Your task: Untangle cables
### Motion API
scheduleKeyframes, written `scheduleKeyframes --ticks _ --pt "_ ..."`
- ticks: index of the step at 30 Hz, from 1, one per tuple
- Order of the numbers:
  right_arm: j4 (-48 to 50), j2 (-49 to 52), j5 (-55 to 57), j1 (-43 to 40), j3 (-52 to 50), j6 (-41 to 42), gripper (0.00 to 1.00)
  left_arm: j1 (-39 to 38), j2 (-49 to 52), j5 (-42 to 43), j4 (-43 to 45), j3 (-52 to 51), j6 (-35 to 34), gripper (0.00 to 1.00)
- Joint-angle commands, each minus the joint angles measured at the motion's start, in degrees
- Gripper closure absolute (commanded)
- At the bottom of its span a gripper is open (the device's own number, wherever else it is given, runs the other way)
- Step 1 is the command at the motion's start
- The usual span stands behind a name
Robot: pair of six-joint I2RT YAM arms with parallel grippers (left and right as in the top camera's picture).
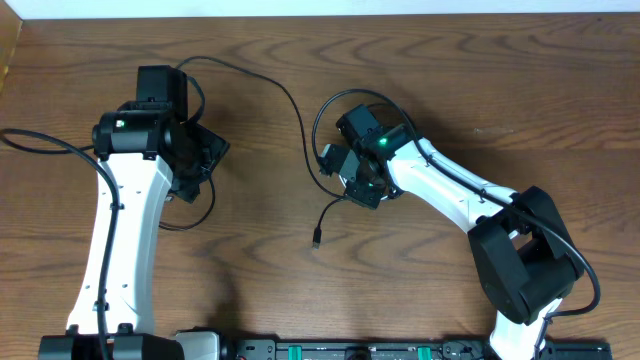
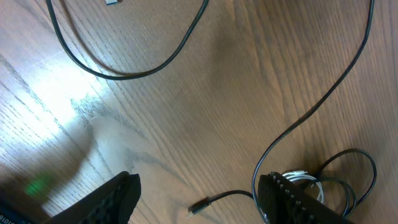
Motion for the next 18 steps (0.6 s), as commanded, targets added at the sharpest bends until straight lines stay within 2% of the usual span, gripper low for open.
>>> scheduleKeyframes --ticks 1,2,4,11,15,18 --pt "-1.03 0.46 0.33 0.22 0.72 0.0 0.7 0.17 0.37 -0.94 -0.31 -0.09 0.5 0.34" --pt "-1.46 0.59 0.31 0.15 0.48 -0.35 0.75 0.17 0.37 -0.94 -0.31 -0.09 0.5 0.34" --pt "-1.9 1.16 0.31 0.17 -0.09 -1.16 0.76 0.17 0.37 -0.94 -0.33 -0.09 0.5 0.34" --pt "-1.64 2.93 0.26 0.24 -0.79 -1.18 0.74 0.17 0.37 -0.94 -0.31 -0.09 0.5 0.34" --pt "-1.18 3.02 0.28 0.26 -0.81 -1.18 0.54 0.17 0.37 -0.94 -0.28 -0.09 0.5 0.34" --pt "-1.22 3.15 0.31 0.26 -0.85 -1.2 0.54 0.17 0.37 -0.94 -0.28 -0.09 0.48 0.34"
